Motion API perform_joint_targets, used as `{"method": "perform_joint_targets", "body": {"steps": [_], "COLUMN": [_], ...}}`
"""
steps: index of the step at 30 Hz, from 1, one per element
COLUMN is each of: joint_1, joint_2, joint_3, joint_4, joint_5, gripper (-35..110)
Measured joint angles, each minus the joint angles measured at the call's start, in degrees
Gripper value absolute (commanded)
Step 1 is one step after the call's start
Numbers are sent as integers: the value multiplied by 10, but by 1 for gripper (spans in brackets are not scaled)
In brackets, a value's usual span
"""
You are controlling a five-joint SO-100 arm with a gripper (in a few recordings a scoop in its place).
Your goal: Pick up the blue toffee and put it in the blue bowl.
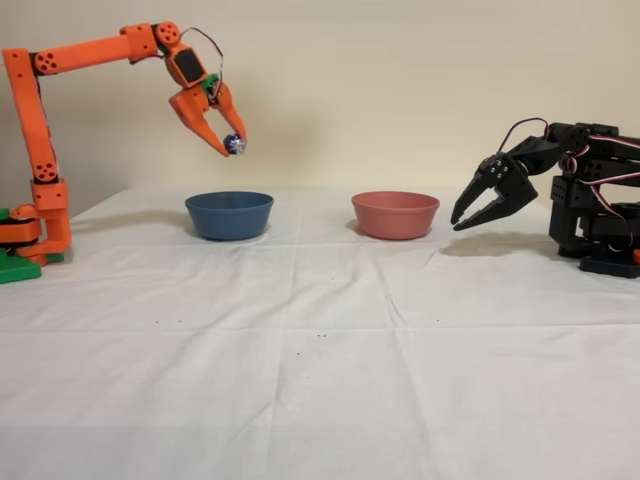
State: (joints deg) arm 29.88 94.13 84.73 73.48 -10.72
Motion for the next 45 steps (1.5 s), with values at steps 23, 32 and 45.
{"method": "perform_joint_targets", "body": {"steps": [23, 32, 45], "joint_1": [43, 58, 47], "joint_2": [-185, -188, -188], "joint_3": [-58, -58, -58], "joint_4": [-36, -35, -8], "joint_5": [21, 24, 25], "gripper": [14, 16, 38]}}
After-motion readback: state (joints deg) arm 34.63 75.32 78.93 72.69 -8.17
